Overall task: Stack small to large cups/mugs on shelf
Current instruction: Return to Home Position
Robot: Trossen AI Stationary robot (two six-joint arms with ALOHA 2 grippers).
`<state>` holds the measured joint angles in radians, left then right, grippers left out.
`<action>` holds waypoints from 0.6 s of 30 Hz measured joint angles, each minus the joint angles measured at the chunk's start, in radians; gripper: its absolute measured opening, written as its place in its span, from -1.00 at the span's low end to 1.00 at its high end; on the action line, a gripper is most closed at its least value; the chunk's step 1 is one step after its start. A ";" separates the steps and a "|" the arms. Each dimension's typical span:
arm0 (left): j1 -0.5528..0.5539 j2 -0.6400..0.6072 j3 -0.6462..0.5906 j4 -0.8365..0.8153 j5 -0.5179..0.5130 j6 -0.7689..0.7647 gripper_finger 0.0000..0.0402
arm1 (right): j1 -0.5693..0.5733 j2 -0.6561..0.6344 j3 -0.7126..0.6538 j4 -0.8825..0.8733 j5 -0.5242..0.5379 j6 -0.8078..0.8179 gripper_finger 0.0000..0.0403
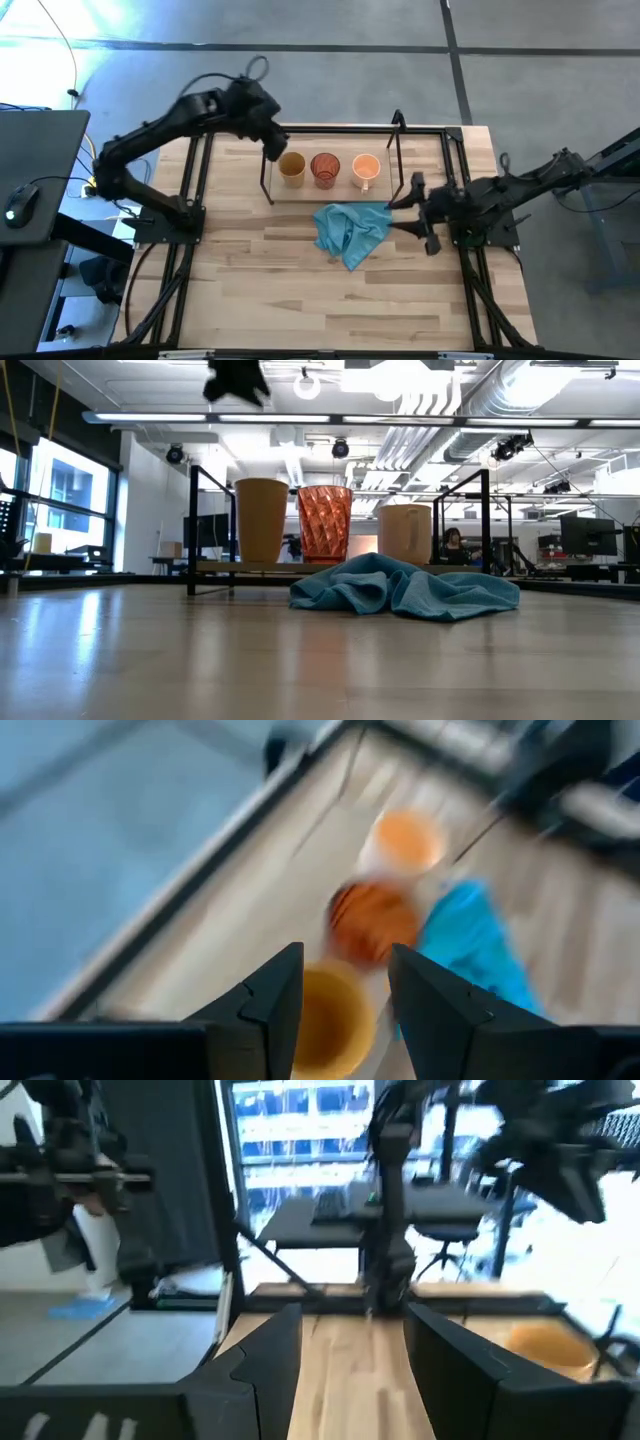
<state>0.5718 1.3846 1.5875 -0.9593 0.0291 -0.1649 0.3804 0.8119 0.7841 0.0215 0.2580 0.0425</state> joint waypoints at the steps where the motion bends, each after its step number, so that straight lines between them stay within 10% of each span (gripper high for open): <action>1: -0.011 -0.026 0.003 0.028 0.005 0.015 -0.31 | -0.007 -0.022 0.000 0.001 0.000 -0.021 -0.16; 18: -0.107 -0.309 -0.160 0.392 0.235 0.218 -0.31 | -0.223 -0.273 0.000 -0.089 -0.008 -0.116 -0.16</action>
<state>0.4644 1.0753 1.4274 -0.5672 0.2640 0.0536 0.1570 0.5391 0.7841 -0.0677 0.2497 -0.0736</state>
